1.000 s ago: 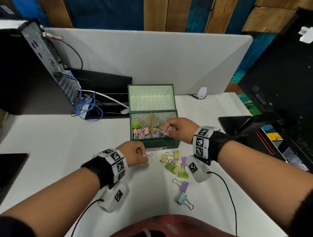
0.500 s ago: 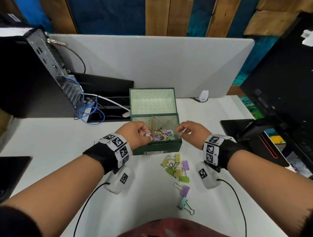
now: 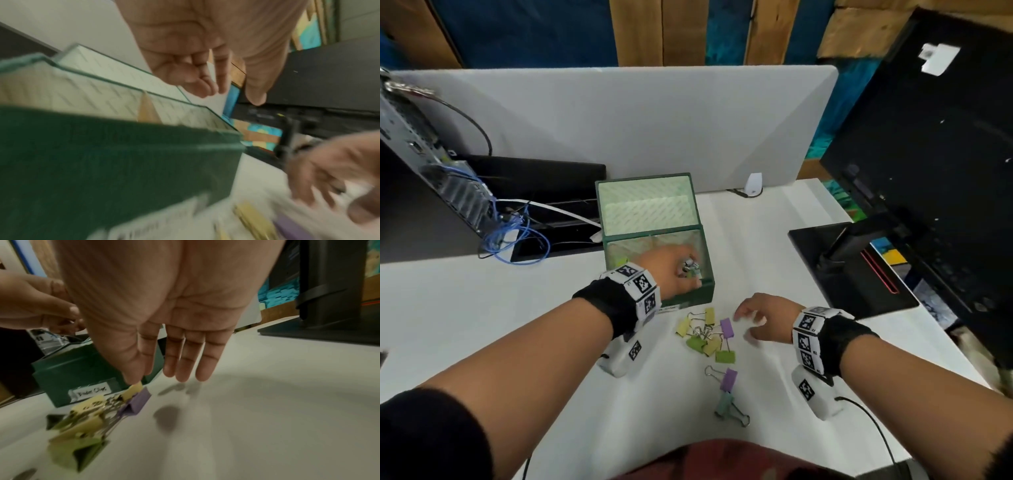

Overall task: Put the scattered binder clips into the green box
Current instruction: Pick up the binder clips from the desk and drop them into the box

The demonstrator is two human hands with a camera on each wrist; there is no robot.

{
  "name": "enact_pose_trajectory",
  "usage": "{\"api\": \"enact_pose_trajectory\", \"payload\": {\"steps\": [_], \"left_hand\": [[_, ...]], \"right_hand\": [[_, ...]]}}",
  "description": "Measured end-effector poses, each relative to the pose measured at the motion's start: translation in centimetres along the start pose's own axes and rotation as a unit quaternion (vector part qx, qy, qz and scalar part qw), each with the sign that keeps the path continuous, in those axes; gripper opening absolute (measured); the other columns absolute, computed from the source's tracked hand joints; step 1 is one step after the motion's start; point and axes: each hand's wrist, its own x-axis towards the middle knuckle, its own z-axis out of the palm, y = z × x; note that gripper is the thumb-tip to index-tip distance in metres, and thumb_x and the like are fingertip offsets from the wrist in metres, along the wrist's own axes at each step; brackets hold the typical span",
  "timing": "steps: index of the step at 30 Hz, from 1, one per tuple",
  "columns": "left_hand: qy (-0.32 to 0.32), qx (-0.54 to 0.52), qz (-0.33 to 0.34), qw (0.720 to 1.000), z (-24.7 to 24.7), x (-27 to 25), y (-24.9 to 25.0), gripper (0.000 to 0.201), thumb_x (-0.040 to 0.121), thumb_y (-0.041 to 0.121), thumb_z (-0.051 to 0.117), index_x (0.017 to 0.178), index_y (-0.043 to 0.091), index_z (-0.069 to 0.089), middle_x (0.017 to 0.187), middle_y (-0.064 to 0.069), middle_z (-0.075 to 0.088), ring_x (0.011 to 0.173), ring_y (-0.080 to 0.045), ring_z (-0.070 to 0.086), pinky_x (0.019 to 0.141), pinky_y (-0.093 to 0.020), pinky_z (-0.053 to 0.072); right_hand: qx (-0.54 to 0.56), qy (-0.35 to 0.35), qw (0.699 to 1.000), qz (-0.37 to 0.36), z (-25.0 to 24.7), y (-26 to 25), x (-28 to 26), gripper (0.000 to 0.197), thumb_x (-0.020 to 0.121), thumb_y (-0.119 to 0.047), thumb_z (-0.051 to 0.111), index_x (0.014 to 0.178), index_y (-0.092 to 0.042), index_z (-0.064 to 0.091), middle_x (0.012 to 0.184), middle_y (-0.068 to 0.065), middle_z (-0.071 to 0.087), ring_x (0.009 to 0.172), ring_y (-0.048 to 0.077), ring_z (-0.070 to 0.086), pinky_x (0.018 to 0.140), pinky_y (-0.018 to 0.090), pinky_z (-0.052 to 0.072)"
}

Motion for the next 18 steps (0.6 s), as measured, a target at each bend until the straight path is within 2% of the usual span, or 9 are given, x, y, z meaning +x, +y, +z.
{"api": "enact_pose_trajectory", "payload": {"steps": [2,5,8,11,13,18], "left_hand": [[-0.054,0.038,0.020,0.998,1.5,-0.7,-0.1,0.034,0.081,0.040,0.064,0.112,0.030,0.054,0.087,0.009,0.052,0.078,-0.011,0.053,0.072,-0.028,0.049],[-0.124,0.069,0.029,0.989,4.0,-1.6,-0.9,0.042,0.079,0.040,0.065,0.119,0.031,0.051,0.111,0.004,0.051,0.092,-0.014,0.053,0.082,-0.029,0.047],[-0.161,0.088,0.036,0.982,6.2,-2.3,-1.8,0.064,0.074,0.043,0.070,0.130,0.035,0.041,0.128,0.000,0.042,0.110,-0.020,0.049,0.089,-0.030,0.044],[-0.171,0.113,0.029,0.978,7.3,-2.7,-2.3,0.072,0.069,0.052,0.069,0.132,0.041,0.035,0.139,0.003,0.032,0.125,-0.022,0.038,0.101,-0.041,0.042],[-0.170,0.135,0.022,0.976,7.7,-2.8,-2.3,0.067,0.069,0.054,0.068,0.128,0.037,0.040,0.138,0.003,0.034,0.124,-0.023,0.038,0.100,-0.045,0.042],[-0.148,0.134,0.021,0.980,8.0,-2.8,-2.3,0.031,0.076,0.039,0.065,0.101,0.022,0.055,0.116,-0.001,0.046,0.108,-0.023,0.043,0.091,-0.037,0.043]], "right_hand": [[-0.020,-0.019,1.000,-0.011,0.2,-0.8,0.1,0.043,0.081,-0.026,0.065,0.122,-0.033,0.055,0.122,-0.005,0.050,0.108,0.016,0.054,0.094,0.030,0.046],[-0.059,-0.037,0.996,-0.049,0.5,-2.1,0.4,0.054,0.080,-0.027,0.067,0.130,-0.033,0.047,0.133,-0.001,0.045,0.119,0.021,0.049,0.102,0.036,0.042],[-0.096,-0.061,0.991,-0.076,1.1,-3.2,0.7,0.056,0.079,-0.029,0.068,0.131,-0.033,0.048,0.132,0.004,0.045,0.118,0.023,0.049,0.103,0.037,0.041],[-0.115,-0.070,0.987,-0.083,2.2,-3.7,0.9,0.055,0.077,-0.031,0.070,0.128,-0.037,0.049,0.128,0.003,0.045,0.112,0.023,0.051,0.099,0.038,0.045],[-0.116,-0.055,0.989,-0.076,2.8,-3.8,1.0,0.054,0.076,-0.030,0.070,0.124,-0.038,0.049,0.123,0.003,0.046,0.109,0.024,0.051,0.096,0.038,0.046],[-0.109,-0.020,0.992,-0.055,3.4,-3.7,1.2,0.046,0.075,-0.026,0.069,0.117,-0.033,0.050,0.119,0.003,0.045,0.107,0.025,0.048,0.089,0.035,0.046]]}}
